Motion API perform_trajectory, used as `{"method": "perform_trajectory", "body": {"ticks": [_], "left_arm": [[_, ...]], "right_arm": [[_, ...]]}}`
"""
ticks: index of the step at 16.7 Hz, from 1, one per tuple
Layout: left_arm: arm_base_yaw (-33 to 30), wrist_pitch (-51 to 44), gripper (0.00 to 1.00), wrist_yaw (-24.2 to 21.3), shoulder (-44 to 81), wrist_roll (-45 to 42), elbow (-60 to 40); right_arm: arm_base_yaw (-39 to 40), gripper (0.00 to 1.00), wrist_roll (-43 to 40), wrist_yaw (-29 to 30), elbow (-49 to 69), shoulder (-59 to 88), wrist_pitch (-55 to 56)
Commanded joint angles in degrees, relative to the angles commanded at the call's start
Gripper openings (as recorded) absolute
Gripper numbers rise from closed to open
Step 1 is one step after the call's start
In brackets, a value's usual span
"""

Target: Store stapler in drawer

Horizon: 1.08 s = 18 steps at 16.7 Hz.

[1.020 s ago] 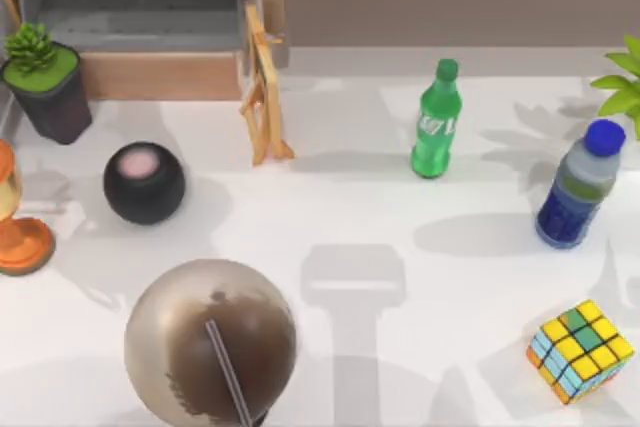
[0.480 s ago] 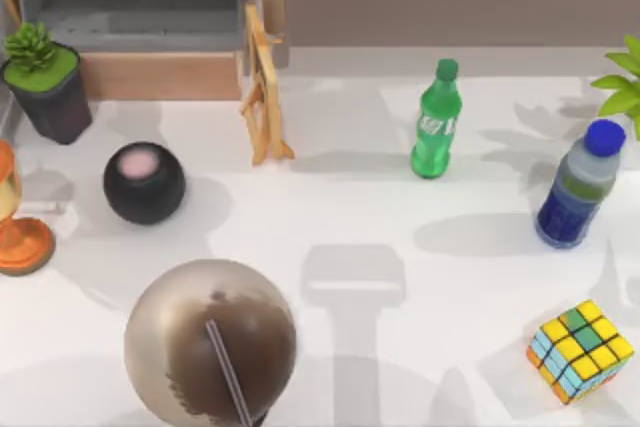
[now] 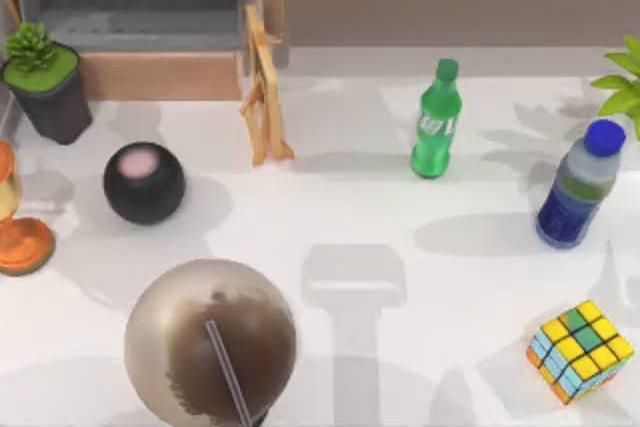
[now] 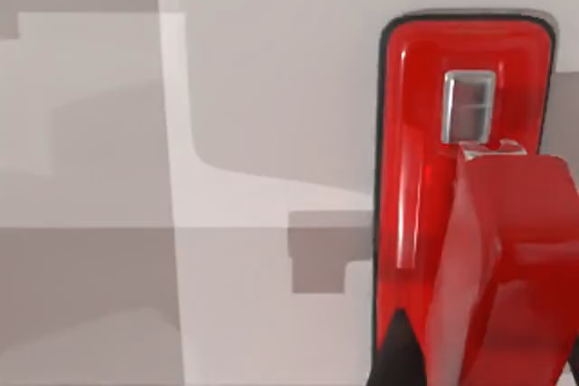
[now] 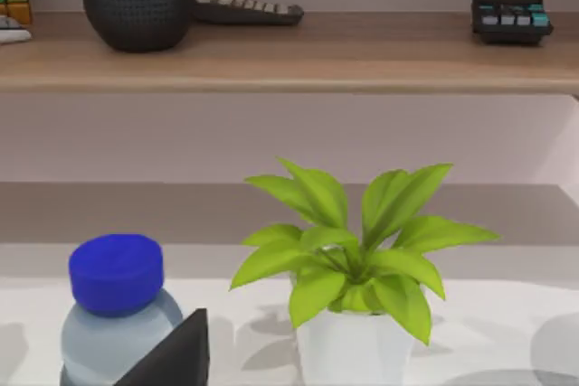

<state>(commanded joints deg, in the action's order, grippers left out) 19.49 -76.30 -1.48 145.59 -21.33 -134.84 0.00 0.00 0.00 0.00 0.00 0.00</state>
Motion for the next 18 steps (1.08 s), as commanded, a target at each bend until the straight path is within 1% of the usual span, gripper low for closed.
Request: {"method": "perform_trajectory", "body": {"ticks": [5, 6, 15, 18], "left_arm": [[0.0, 0.0, 0.98, 0.0, 0.0, 0.0, 0.0], [0.0, 0.0, 1.0, 0.0, 0.0, 0.0, 0.0], [-0.13, -0.01, 1.0, 0.0, 0.0, 0.0, -0.01], [0.23, 2.46, 1.0, -0.9, -2.83, -1.49, 1.91]], "right_arm": [[0.0, 1.0, 0.0, 0.0, 0.0, 0.0, 0.0], [0.0, 1.0, 0.0, 0.0, 0.0, 0.0, 0.0], [0.0, 1.0, 0.0, 0.0, 0.0, 0.0, 0.0], [0.0, 1.0, 0.0, 0.0, 0.0, 0.0, 0.0]]}}
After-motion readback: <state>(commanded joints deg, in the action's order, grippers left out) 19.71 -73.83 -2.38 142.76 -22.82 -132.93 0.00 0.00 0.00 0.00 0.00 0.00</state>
